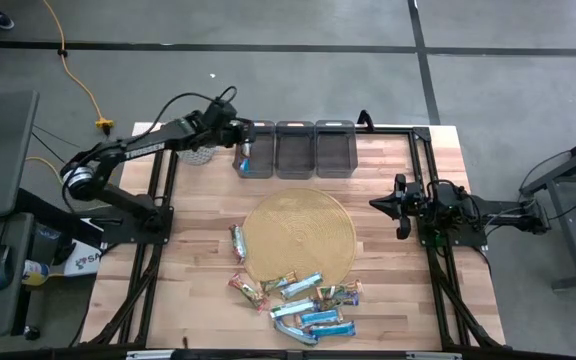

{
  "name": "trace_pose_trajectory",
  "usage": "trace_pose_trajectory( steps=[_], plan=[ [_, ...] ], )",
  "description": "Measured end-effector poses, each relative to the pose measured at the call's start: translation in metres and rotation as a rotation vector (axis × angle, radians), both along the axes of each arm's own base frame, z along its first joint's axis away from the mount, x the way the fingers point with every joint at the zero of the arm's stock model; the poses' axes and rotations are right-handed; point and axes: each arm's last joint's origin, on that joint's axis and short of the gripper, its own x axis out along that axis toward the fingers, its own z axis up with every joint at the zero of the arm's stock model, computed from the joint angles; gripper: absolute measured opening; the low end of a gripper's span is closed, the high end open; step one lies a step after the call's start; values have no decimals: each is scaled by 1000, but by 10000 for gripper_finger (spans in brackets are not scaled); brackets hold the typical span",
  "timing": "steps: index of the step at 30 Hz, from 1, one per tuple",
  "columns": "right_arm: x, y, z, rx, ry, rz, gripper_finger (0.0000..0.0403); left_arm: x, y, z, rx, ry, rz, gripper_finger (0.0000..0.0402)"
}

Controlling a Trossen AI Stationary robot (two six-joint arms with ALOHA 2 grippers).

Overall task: Pick and place Granola Bars by type
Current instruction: Put the red granola bar into the left black bin

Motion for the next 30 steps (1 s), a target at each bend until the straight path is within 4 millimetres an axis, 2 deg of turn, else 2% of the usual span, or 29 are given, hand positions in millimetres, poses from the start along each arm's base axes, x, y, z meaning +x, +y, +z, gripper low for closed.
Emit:
trace_pose_trajectory(
  steps=[5, 11, 15, 21, 30],
  plan=[
    [0, 0, 0, 0, 0, 0, 0, 20, 14, 0, -23, 141, -54, 48],
    [0, 0, 0, 0, 0, 0, 0, 44, 34, 11, -38, 283, -69, 48],
    [0, 0, 0, 0, 0, 0, 0, 56, 42, 3, -99, 325, -83, 48],
    [0, 0, 0, 0, 0, 0, 0, 65, 41, -28, -189, 454, -71, 48],
    [0, 0, 0, 0, 0, 0, 0, 68, 45, -34, -198, 429, -61, 49]
  ],
)
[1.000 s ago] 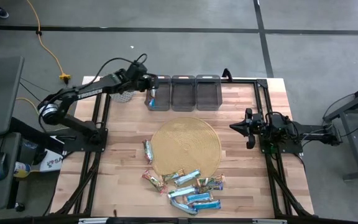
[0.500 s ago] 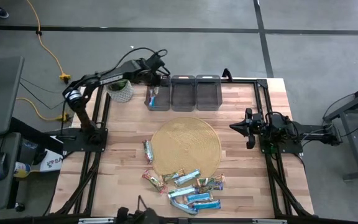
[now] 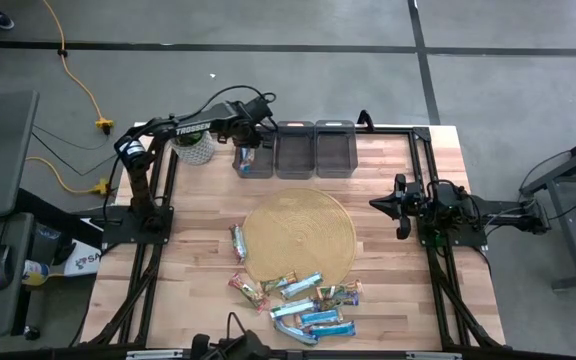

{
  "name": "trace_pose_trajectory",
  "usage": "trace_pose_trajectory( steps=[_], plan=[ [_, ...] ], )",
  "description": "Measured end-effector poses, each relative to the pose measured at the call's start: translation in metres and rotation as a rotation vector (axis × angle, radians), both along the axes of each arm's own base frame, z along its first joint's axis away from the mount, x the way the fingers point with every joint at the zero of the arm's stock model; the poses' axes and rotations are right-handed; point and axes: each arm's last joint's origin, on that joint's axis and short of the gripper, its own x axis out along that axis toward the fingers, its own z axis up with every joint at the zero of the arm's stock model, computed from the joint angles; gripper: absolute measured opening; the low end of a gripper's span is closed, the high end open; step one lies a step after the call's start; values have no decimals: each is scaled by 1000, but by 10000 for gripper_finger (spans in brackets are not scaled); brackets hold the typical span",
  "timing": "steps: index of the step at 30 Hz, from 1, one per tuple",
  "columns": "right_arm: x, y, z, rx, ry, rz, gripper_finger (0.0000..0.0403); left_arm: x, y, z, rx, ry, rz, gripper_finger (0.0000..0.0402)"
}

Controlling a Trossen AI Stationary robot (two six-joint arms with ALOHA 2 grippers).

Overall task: Pick and place Granola Bars by type
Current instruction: Put the red granola bar into the left black bin

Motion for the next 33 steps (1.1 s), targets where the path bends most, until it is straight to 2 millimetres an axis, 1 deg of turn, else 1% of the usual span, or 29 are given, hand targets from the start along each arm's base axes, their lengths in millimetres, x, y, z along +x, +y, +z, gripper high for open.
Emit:
trace_pose_trajectory(
  steps=[8, 11, 17, 21, 24, 27, 29, 33],
  plan=[
    [0, 0, 0, 0, 0, 0, 0, 0, 0, 0, 3, -3, 0, 54],
    [0, 0, 0, 0, 0, 0, 0, 1, 0, 0, 3, -7, -7, 72],
    [0, 0, 0, 0, 0, 0, 0, 1, 0, 1, -6, -17, -38, 123],
    [0, 0, 0, 0, 0, 0, 0, 4, -1, 6, -14, -60, -155, 139],
    [0, 0, 0, 0, 0, 0, 0, 2, -8, 22, 32, -79, -230, 140],
    [0, 0, 0, 0, 0, 0, 0, -3, -21, 46, 91, -116, -283, 140],
    [0, 0, 0, 0, 0, 0, 0, -8, -35, 67, 143, -146, -304, 140],
    [0, 0, 0, 0, 0, 0, 0, -20, -71, 108, 281, -185, -352, 140]
  ],
)
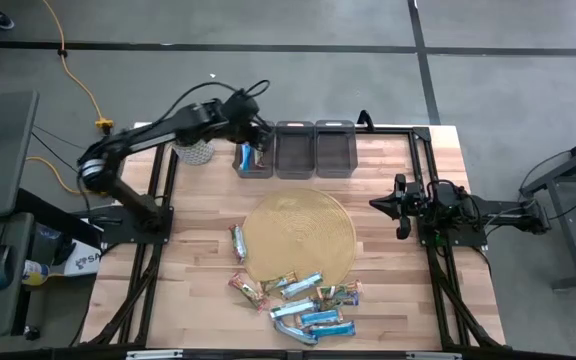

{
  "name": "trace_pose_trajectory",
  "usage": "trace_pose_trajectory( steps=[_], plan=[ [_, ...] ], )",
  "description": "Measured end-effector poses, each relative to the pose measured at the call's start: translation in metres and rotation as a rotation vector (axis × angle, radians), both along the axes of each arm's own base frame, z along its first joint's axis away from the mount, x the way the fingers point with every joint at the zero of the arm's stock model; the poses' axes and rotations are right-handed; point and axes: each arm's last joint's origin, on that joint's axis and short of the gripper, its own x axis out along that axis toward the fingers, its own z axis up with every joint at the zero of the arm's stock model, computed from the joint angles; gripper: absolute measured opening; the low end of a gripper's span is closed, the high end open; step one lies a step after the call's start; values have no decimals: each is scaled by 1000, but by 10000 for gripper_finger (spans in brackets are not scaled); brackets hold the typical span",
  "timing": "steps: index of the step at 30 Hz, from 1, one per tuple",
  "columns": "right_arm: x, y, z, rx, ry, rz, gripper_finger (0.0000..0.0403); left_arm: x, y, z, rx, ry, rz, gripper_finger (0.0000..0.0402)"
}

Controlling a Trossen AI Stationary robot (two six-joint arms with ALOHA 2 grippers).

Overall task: Pick and place Granola Bars by type
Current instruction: Put the red granola bar into the left black bin

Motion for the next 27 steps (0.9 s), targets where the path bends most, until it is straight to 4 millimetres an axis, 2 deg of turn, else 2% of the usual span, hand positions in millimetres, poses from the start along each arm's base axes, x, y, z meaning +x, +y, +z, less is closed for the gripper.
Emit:
trace_pose_trajectory(
  steps=[6, 13, 20, 24, 27],
  plan=[
    [0, 0, 0, 0, 0, 0, 0, -31, -56, 47, 92, -125, 22, 140],
    [0, 0, 0, 0, 0, 0, 0, -74, -116, 75, 124, -235, 52, 140],
    [0, 0, 0, 0, 0, 0, 0, -119, -153, 79, 160, -230, 102, 140],
    [0, 0, 0, 0, 0, 0, 0, -136, -166, 75, 180, -233, 119, 140],
    [0, 0, 0, 0, 0, 0, 0, -143, -174, 63, 153, -257, 147, 140]
  ],
)
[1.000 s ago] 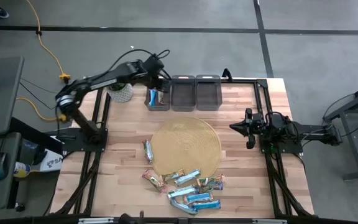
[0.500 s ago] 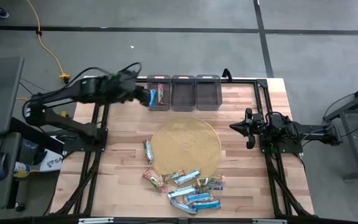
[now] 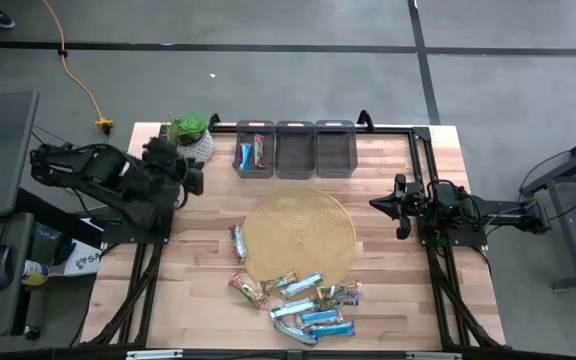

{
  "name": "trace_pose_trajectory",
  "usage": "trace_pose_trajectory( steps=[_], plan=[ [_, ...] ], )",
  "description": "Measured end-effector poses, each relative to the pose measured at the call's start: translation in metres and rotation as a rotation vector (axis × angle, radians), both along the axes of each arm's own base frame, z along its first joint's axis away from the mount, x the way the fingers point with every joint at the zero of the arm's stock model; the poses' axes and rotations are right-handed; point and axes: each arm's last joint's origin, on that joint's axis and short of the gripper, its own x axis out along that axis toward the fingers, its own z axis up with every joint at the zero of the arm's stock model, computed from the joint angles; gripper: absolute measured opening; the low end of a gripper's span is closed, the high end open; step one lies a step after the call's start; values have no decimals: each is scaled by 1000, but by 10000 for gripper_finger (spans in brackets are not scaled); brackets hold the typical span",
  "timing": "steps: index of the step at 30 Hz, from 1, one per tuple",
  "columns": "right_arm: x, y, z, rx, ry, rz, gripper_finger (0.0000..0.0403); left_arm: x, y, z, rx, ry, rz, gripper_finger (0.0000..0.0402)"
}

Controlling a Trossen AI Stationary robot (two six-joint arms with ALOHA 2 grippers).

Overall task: Pick and place Granola Bars by type
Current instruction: Put the red granola bar into the left black bin

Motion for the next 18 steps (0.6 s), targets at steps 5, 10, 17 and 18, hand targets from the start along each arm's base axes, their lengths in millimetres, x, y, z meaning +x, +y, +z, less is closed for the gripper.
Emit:
trace_pose_trajectory(
  steps=[5, 10, 17, 18],
  plan=[
    [0, 0, 0, 0, 0, 0, 0, 2, -14, -34, -106, -33, 43, 140],
    [0, 0, 0, 0, 0, 0, 0, 9, -29, -65, -331, -86, 92, 140],
    [0, 0, 0, 0, 0, 0, 0, 23, -40, -86, -537, -62, 79, 140],
    [0, 0, 0, 0, 0, 0, 0, 26, -42, -88, -550, -65, 75, 140]
  ],
)
